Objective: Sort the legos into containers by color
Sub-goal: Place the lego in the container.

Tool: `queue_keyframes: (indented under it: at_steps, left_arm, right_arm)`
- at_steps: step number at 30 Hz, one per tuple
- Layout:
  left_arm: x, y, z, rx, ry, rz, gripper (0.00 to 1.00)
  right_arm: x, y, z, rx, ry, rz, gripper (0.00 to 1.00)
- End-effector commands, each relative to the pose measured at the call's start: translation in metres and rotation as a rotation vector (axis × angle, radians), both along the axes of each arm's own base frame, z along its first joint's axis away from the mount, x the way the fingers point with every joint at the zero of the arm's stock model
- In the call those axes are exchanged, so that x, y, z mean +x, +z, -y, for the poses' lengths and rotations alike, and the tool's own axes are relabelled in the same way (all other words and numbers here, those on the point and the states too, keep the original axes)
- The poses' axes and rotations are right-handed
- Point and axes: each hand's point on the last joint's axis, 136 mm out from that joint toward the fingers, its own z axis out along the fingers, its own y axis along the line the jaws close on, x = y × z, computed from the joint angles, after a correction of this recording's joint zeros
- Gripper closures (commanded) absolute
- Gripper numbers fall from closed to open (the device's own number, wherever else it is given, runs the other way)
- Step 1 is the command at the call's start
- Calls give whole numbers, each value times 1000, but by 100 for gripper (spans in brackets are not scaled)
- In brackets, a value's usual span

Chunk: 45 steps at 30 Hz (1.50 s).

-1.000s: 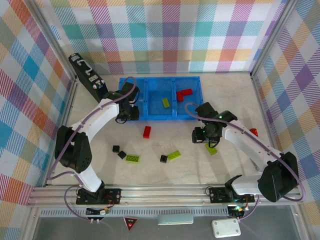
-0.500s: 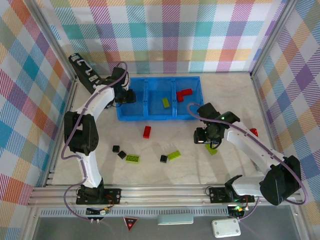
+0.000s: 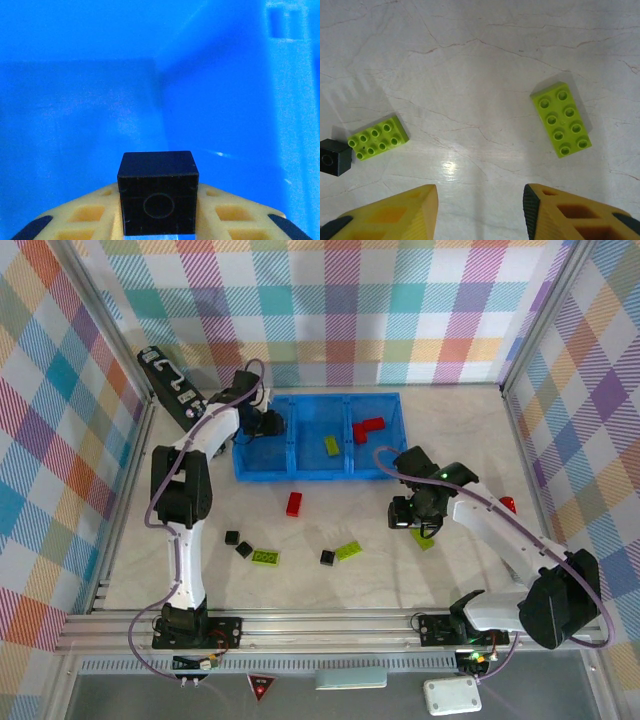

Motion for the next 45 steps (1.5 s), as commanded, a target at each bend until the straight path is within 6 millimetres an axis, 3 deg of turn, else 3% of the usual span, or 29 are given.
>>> queue_keyframes:
  at_steps: [1, 12, 23, 34, 38, 45]
  left_arm:
    - [21, 3, 5, -44, -29, 63, 66]
    - [52, -20, 9, -66, -1, 136, 64]
    - [55, -18, 16, -110, -16, 178, 59]
    - [50, 25, 18, -143, -22, 253, 55]
    - [41, 47, 15, -138, -17, 270, 55]
    - [10, 66, 12, -142, -1, 205, 55]
  right_arm:
    - [-4, 1, 3, -27, -10, -20, 50]
    - [-6, 3, 6, -32, -25, -20, 50]
    - [-8, 0, 6, -32, -28, -31, 50]
    - [-10, 5, 8, -19, -27, -5, 50]
    - [-11, 3, 7, -9, -28, -1, 49]
    - [-11, 1, 6, 4, -29, 13, 49]
